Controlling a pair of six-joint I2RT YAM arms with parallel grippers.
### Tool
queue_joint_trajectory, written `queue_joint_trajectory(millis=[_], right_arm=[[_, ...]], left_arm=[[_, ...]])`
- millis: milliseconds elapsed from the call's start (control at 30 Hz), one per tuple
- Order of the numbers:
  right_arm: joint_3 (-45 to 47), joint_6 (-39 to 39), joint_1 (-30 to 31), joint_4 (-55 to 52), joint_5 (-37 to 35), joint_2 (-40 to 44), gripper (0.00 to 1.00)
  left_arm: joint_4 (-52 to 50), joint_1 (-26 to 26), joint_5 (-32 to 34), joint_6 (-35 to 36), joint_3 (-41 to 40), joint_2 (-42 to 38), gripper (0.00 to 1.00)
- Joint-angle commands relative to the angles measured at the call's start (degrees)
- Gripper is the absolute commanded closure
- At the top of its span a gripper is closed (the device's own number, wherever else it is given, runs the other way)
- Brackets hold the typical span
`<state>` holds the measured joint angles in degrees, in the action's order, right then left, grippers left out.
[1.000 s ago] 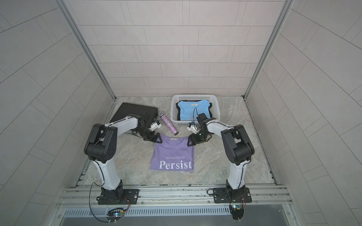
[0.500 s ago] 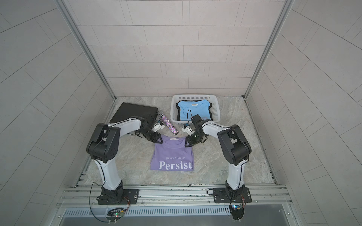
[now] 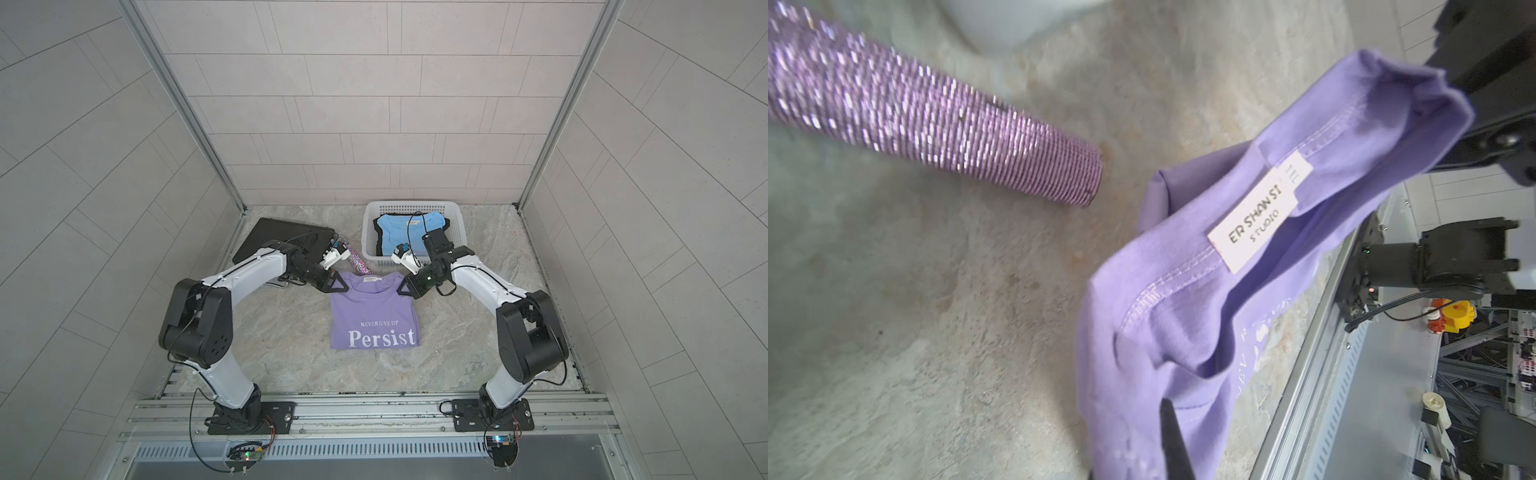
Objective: Put the folded t-shirts into the basket
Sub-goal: Pick up the T-shirt from the center of the board.
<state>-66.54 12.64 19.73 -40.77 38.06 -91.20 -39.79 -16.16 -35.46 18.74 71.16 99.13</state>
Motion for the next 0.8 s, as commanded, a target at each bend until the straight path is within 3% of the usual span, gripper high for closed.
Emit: queue_joint_trajectory(millis=[0,367,767], right_arm=[[-1.0,1.7,-2.1,-2.7,-1.8,1.9,1.0],[-9.6,-0.1,-8.2,-7.5,-8.7,5.8,1.0],[-29.5,-0.7,-13.7,-10.3,-13.8,-2.4,1.0]], left_arm=[[-1.3,-0.4,-4.3,-0.7,3.4,-1.0,1.0],[2.0,-1.9,-7.4,-10.8,17.7,2.6,1.0],[3.6,-3.1,-2.5,-19.5,41.9,14.9,1.0]])
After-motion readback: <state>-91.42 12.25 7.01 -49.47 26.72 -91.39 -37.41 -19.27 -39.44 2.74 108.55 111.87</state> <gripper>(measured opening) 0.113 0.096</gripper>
